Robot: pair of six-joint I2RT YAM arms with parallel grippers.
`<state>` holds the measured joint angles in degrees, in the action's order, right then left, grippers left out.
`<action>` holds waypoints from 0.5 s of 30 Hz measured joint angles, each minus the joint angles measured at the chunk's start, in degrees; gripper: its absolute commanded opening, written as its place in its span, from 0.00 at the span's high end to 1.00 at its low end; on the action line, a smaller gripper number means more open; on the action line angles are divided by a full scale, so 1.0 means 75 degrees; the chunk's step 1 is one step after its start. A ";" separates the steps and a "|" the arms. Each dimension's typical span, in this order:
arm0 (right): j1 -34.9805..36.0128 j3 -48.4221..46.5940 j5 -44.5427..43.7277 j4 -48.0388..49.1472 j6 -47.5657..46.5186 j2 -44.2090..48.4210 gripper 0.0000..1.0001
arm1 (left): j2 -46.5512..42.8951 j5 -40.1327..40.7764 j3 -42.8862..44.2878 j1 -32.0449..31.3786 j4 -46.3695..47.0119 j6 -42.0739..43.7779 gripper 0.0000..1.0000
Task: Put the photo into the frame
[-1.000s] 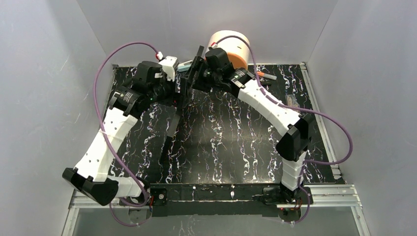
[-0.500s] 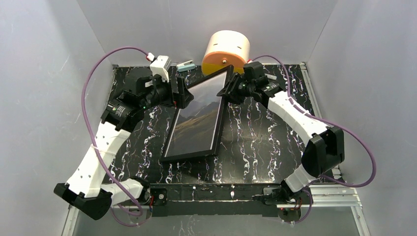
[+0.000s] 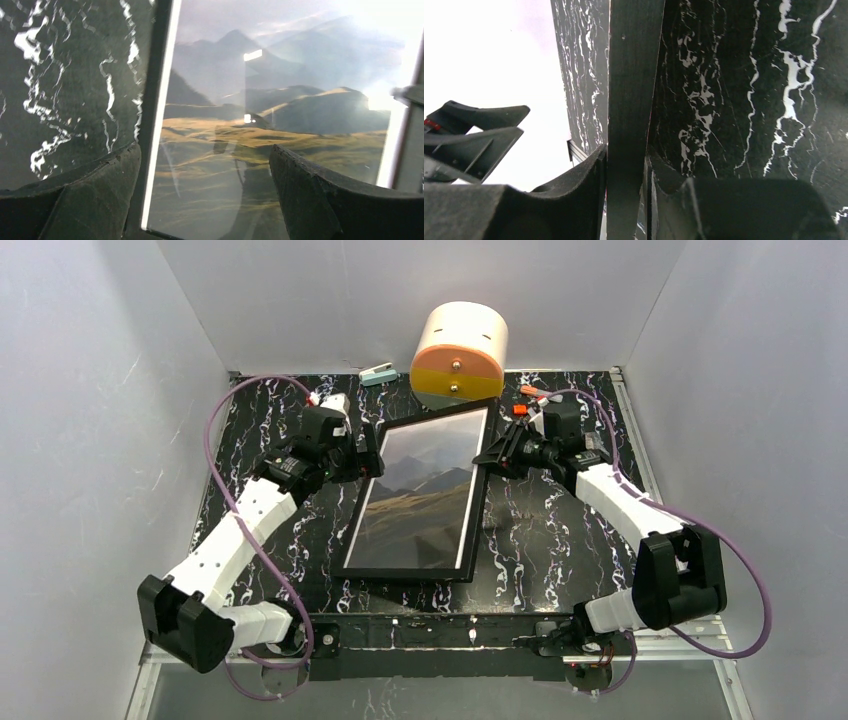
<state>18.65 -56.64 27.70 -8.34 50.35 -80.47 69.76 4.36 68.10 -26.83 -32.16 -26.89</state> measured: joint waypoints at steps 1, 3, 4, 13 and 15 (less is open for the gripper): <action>-0.0093 0.0201 0.0117 0.0152 -0.0020 0.0038 0.66 | 0.0050 0.0108 -0.0137 0.0020 0.0006 -0.0061 0.02; -0.0198 0.0536 0.0265 0.0408 -0.0035 0.0085 0.66 | 0.0149 0.0303 -0.0358 0.0102 0.0023 -0.0175 0.02; -0.0239 0.0772 0.0358 0.0606 -0.0041 0.0108 0.66 | 0.0210 0.0417 -0.0472 0.0166 0.0079 -0.0248 0.02; -0.0551 0.2183 0.0842 0.1498 -0.0047 0.0125 0.63 | 0.0682 0.1093 -0.1664 0.0431 0.0807 -0.0831 0.02; -0.0644 0.2498 0.0883 0.1749 -0.0085 0.0122 0.63 | 0.0804 0.1105 -0.2002 0.0510 0.0970 -0.0944 0.02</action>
<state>13.82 -37.91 34.33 4.78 49.71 -79.55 75.79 12.64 53.08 -23.00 -24.88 -33.98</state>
